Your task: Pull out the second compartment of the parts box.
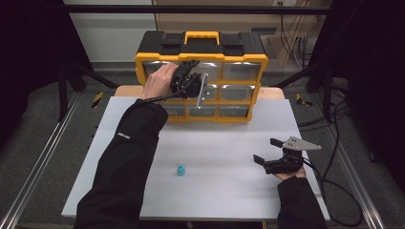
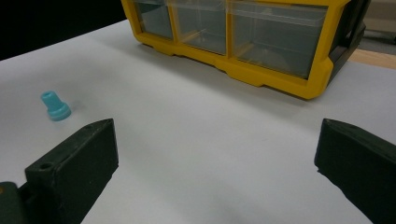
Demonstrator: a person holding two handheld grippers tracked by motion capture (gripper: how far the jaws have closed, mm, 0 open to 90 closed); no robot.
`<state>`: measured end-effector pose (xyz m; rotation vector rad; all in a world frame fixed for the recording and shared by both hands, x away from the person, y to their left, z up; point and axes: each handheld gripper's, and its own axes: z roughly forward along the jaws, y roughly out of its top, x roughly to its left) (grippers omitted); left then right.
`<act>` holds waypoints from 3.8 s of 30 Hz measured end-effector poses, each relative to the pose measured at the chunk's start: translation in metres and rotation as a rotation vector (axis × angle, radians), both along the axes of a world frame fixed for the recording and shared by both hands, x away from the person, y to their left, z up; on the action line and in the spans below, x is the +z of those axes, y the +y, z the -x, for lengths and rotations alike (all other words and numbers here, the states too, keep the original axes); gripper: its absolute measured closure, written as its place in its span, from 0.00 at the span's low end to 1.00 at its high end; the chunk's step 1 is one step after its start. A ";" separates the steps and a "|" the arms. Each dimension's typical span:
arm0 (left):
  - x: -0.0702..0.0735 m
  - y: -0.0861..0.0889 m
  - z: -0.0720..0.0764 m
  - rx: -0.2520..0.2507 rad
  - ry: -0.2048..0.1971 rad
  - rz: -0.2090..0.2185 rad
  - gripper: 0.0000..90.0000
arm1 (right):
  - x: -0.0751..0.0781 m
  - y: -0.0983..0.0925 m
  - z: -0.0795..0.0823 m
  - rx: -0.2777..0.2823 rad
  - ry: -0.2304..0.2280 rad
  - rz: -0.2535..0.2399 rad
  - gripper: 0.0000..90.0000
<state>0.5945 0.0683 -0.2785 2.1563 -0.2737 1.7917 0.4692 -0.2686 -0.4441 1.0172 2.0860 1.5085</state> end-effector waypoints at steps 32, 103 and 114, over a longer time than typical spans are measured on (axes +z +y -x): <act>-0.005 0.001 0.003 -0.004 -0.158 -0.086 0.88 | 0.001 -0.001 0.000 0.001 -0.002 -0.002 0.00; -0.011 0.006 0.034 -0.027 -0.205 -0.097 0.89 | 0.002 -0.003 0.001 -0.006 -0.002 -0.002 0.00; -0.012 0.006 0.038 -0.028 -0.211 -0.098 0.89 | 0.002 -0.003 0.001 -0.007 -0.002 -0.004 0.00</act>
